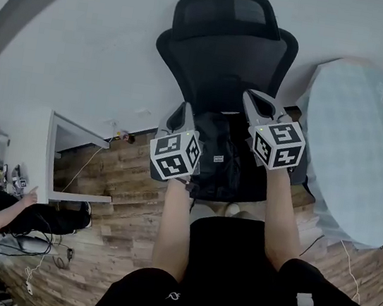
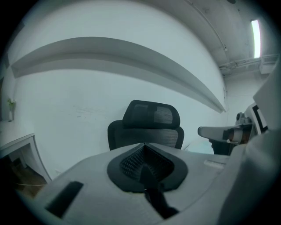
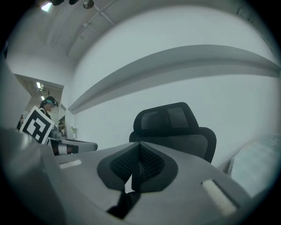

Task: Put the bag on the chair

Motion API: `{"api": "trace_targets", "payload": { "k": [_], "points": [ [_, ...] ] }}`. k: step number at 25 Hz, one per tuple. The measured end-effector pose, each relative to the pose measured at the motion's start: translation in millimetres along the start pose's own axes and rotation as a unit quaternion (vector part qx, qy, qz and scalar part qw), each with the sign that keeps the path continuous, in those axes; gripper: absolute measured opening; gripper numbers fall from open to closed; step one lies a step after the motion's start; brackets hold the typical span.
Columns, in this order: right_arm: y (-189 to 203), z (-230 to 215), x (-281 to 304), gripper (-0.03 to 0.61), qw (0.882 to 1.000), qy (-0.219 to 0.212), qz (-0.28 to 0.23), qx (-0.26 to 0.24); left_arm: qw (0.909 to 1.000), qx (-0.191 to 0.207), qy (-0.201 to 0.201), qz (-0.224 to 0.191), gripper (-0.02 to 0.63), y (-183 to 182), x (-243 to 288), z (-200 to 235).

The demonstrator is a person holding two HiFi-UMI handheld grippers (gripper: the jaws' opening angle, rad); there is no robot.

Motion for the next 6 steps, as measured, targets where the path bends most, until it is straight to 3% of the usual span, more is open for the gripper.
{"api": "trace_targets", "payload": {
  "k": [6],
  "points": [
    [5.5, 7.6, 1.3, 0.011, 1.0, 0.007, 0.012, -0.007, 0.9999, 0.005, -0.007, 0.008, 0.002, 2.9, -5.5, 5.8]
  ]
}}
Point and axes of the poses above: the fingertips, and each gripper's own axes: x forward along the fingers, z to its left, y out of its underside, the point moved 3 cm from there along -x, backward along the fingers, and after that the axes turned 3 degrees about x, right-handed, at the moved point
